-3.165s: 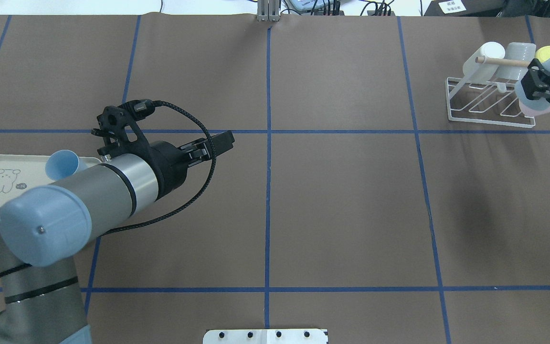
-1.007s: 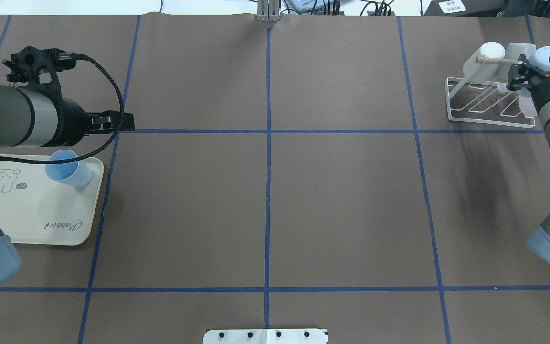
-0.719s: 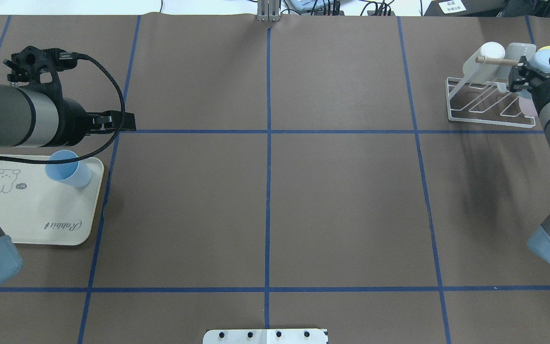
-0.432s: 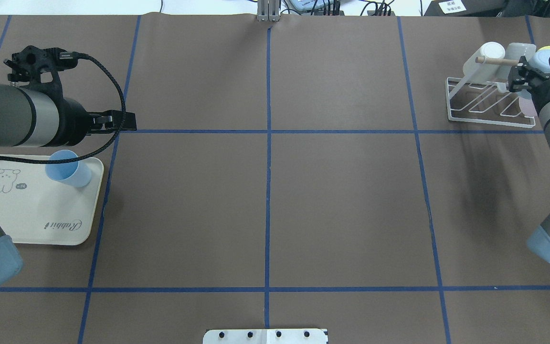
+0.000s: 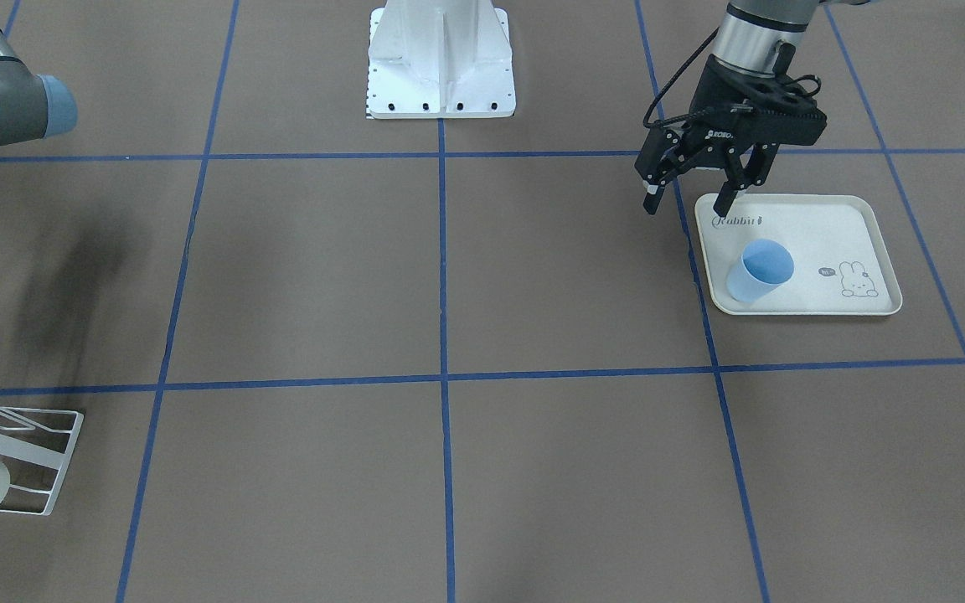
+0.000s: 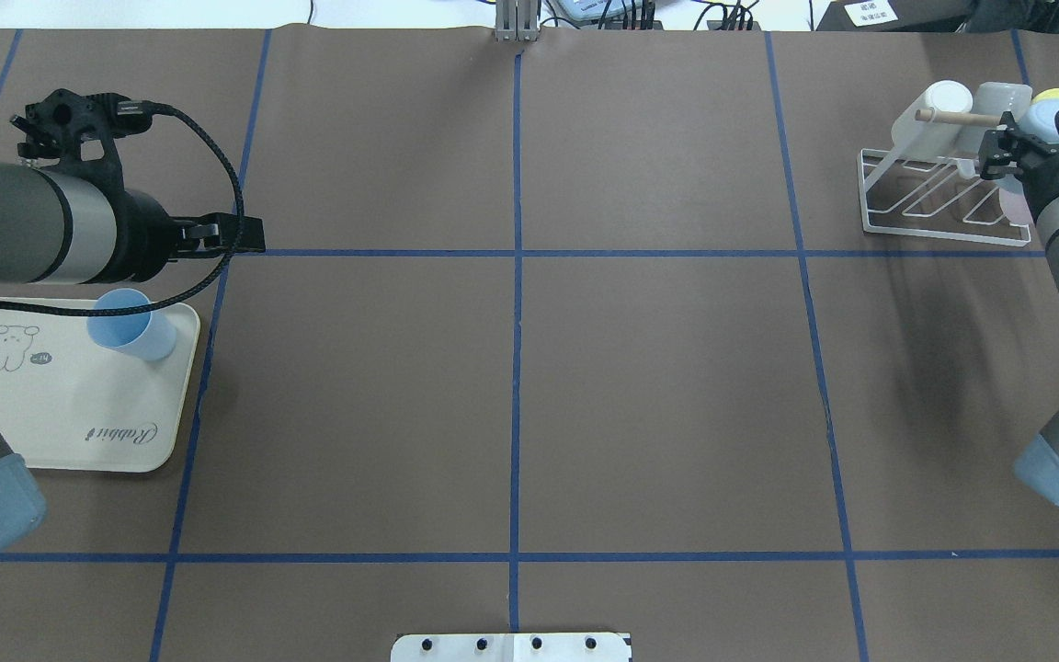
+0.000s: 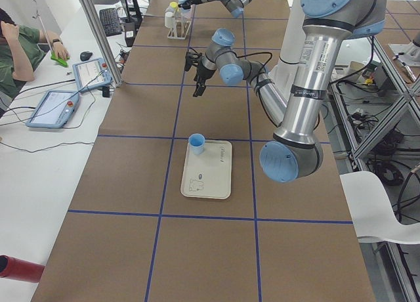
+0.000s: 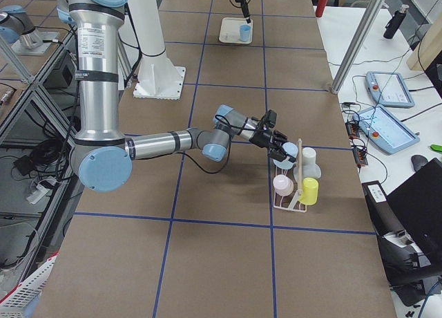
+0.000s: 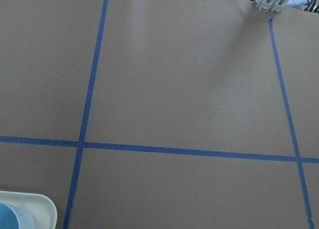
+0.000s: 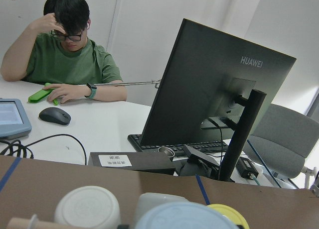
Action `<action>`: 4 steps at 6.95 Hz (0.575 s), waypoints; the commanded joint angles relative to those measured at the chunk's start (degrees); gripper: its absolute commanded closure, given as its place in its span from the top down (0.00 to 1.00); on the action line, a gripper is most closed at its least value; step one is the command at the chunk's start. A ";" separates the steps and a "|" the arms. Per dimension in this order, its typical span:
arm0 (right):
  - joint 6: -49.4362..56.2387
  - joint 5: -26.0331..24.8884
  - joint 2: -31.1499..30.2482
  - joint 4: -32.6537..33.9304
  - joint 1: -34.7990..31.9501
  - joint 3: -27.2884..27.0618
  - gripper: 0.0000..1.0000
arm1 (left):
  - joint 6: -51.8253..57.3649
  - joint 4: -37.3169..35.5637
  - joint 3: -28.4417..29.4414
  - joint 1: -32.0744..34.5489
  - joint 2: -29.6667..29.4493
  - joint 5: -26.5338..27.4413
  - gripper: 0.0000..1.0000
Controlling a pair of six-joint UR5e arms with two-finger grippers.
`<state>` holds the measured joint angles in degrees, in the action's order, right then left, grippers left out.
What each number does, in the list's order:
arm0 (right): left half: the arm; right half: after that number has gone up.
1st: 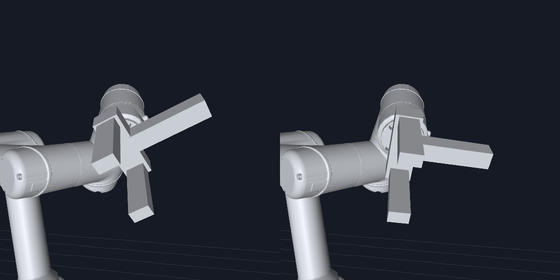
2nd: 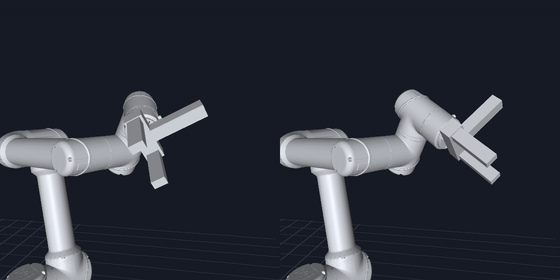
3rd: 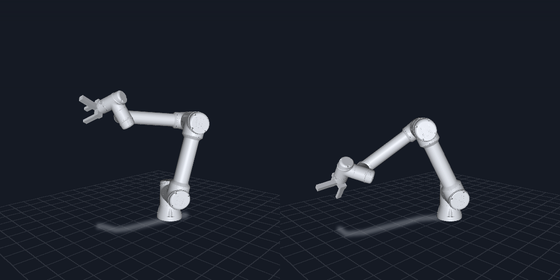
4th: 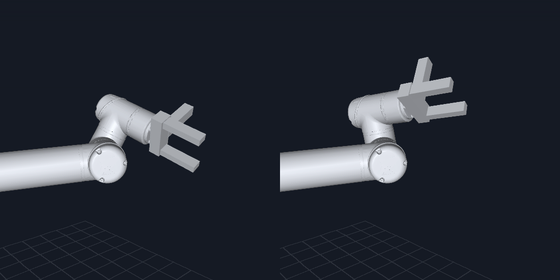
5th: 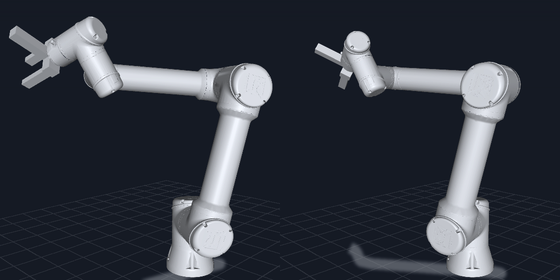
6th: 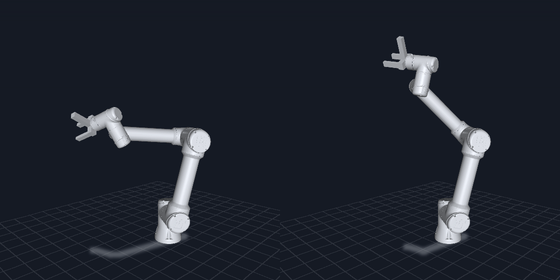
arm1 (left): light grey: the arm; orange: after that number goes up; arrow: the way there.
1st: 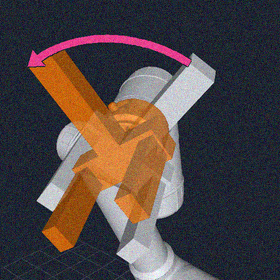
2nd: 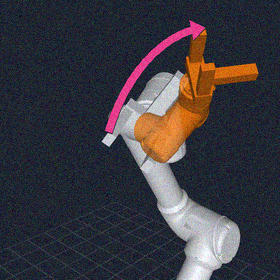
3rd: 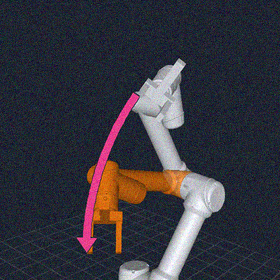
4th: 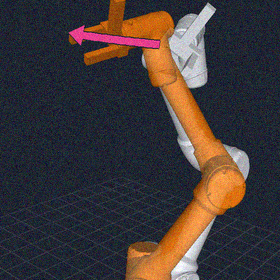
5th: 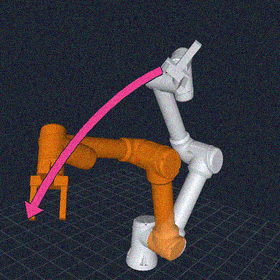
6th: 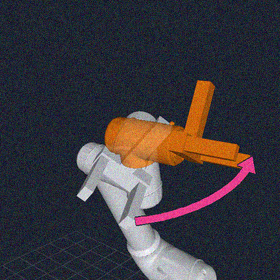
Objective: Transfer IKEA cup to right arm and place on rack
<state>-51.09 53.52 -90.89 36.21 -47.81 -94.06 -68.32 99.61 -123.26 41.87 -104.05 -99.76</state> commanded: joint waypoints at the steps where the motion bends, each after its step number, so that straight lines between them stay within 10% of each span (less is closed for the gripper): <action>1: -0.06 0.00 1.24 0.00 0.00 1.41 0.00 | -0.06 0.06 0.13 -0.12 -0.02 0.00 1.00; 4: -0.23 0.00 2.39 0.00 -0.09 2.74 0.04 | -0.06 0.06 0.13 -0.12 -0.02 0.00 1.00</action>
<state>-51.31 53.53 -88.71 36.21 -47.87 -91.65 -68.38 99.67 -123.10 41.75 -104.06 -99.76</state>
